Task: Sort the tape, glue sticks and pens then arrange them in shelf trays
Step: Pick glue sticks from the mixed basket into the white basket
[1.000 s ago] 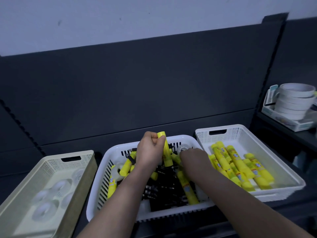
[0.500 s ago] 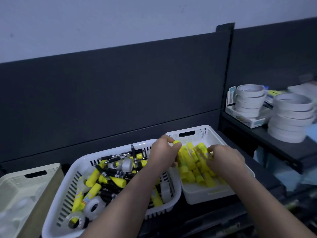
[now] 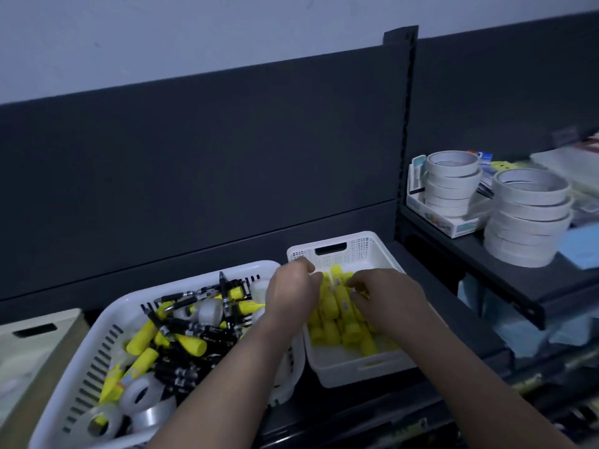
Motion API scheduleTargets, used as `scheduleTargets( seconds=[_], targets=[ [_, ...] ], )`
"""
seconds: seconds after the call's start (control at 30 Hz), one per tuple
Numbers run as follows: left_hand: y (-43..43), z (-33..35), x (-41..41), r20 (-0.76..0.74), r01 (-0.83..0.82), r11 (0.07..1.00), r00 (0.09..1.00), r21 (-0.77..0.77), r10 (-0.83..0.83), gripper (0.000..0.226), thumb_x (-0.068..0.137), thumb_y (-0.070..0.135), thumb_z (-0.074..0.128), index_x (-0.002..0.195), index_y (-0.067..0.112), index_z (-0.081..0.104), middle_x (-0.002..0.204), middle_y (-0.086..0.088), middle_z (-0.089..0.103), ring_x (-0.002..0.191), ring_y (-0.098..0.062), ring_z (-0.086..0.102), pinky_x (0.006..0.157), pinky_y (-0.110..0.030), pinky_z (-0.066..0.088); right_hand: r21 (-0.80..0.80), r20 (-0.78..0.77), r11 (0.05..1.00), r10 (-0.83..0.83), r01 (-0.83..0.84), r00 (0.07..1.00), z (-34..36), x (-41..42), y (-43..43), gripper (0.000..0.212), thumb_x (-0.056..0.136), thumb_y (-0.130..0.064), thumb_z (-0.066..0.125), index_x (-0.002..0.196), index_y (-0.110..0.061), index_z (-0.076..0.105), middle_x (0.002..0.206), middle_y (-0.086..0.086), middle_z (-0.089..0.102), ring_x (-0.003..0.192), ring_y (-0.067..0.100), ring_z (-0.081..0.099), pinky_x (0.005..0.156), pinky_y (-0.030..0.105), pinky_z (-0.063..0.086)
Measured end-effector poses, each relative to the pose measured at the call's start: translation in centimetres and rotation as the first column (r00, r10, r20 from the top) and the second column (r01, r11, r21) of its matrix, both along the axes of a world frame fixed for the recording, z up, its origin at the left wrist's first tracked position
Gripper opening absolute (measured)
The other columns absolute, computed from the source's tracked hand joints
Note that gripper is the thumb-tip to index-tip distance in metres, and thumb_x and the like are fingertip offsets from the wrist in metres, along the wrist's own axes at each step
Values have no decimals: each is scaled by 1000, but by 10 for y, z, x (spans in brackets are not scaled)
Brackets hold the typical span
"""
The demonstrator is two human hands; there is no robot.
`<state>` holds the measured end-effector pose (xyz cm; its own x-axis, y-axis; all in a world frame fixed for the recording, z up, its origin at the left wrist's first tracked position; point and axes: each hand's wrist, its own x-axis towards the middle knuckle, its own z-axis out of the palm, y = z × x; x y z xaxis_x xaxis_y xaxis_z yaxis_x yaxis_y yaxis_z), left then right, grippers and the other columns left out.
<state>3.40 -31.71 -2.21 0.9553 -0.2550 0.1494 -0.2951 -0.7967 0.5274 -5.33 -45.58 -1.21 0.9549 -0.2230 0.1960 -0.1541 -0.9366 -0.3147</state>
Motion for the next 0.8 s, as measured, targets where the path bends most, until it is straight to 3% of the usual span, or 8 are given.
scheduleTargets(
  seconds=[0.17, 0.4, 0.5, 0.63, 0.8],
  targets=[
    [69, 15, -1, 75, -31, 999, 997, 45, 27, 10, 86, 24, 57, 88, 25, 67, 91, 3, 70, 92, -20, 63, 78, -33, 51, 19, -20, 992, 122, -121, 992, 3, 8, 41, 29, 91, -33, 50, 117, -40, 61, 111, -16, 66, 108, 11, 57, 80, 26, 44],
    [144, 17, -9, -83, -45, 985, 995, 169, 60, 9, 80, 24, 73, 88, 28, 70, 89, 8, 67, 91, -14, 62, 79, -26, 49, 32, -5, 979, 203, -203, 979, 0, 11, 91, 26, 90, -33, 51, 111, -40, 64, 106, -13, 69, 104, 11, 60, 75, 26, 45],
    [142, 10, -11, -84, -22, 983, 996, 182, 37, 7, 78, 27, 75, 84, 26, 71, 90, 9, 68, 91, -12, 61, 81, -27, 50, 26, -9, 982, 187, -187, 982, -1, 8, 96, 25, 89, -34, 52, 109, -40, 65, 103, -13, 69, 101, 10, 60, 74, 26, 47],
    [117, 2, -6, -68, 31, 973, 998, 227, -16, 9, 78, 27, 71, 75, 19, 71, 83, 7, 71, 87, -16, 63, 72, -29, 52, 28, 0, 990, 137, -137, 991, 2, -2, 98, 24, 88, -33, 52, 107, -41, 66, 100, -13, 70, 100, 11, 60, 74, 28, 50],
    [83, -14, 4, -30, 42, 893, 999, 448, -32, 23, 79, 36, 63, 90, 17, 70, 97, -8, 64, 96, -21, 58, 66, -28, 45, 35, -10, 997, 67, -67, 998, 8, -15, 94, 26, 88, -34, 55, 110, -41, 66, 102, -13, 69, 103, 11, 60, 79, 28, 49]
  ],
)
